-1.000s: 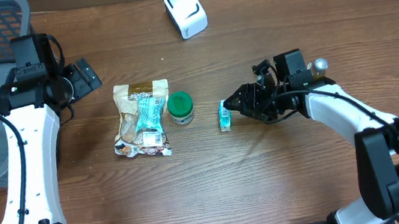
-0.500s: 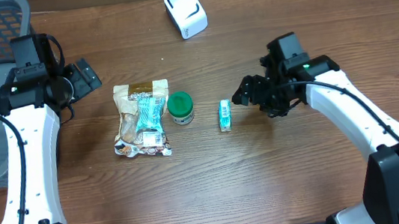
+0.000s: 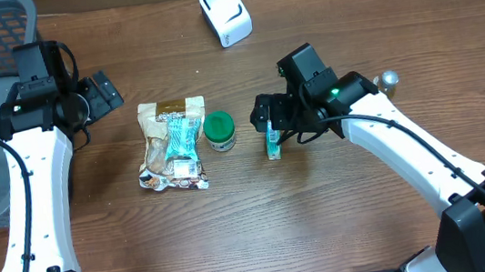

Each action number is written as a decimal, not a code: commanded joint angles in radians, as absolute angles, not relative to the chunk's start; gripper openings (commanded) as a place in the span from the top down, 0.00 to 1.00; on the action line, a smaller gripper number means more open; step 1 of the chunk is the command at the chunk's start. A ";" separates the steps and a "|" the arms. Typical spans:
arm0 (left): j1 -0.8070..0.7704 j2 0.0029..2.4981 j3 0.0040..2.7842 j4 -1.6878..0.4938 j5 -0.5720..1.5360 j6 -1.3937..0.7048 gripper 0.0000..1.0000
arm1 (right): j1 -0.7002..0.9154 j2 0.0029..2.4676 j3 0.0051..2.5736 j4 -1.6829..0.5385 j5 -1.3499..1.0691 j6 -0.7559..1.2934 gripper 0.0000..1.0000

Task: Scan the item barcode
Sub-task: 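Open the right gripper and raise it above the tissue pack, then swing the right gripper left over the green-capped jar, then lower the right gripper onto the jar and close around its body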

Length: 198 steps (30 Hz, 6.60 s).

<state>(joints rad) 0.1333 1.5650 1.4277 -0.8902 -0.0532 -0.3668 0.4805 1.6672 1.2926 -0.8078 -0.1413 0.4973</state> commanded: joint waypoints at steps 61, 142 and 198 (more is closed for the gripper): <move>0.144 1.569 1.435 -0.886 -0.059 -0.363 0.00 | 0.482 1.634 1.318 -0.802 -0.116 0.498 0.00; 0.144 1.569 1.435 -0.886 -0.059 -0.363 0.00 | 0.803 2.167 1.795 -0.951 0.310 0.871 0.06; 0.144 1.569 1.435 -0.886 -0.059 -0.363 0.00 | 0.801 2.168 1.795 -1.094 0.178 0.490 0.00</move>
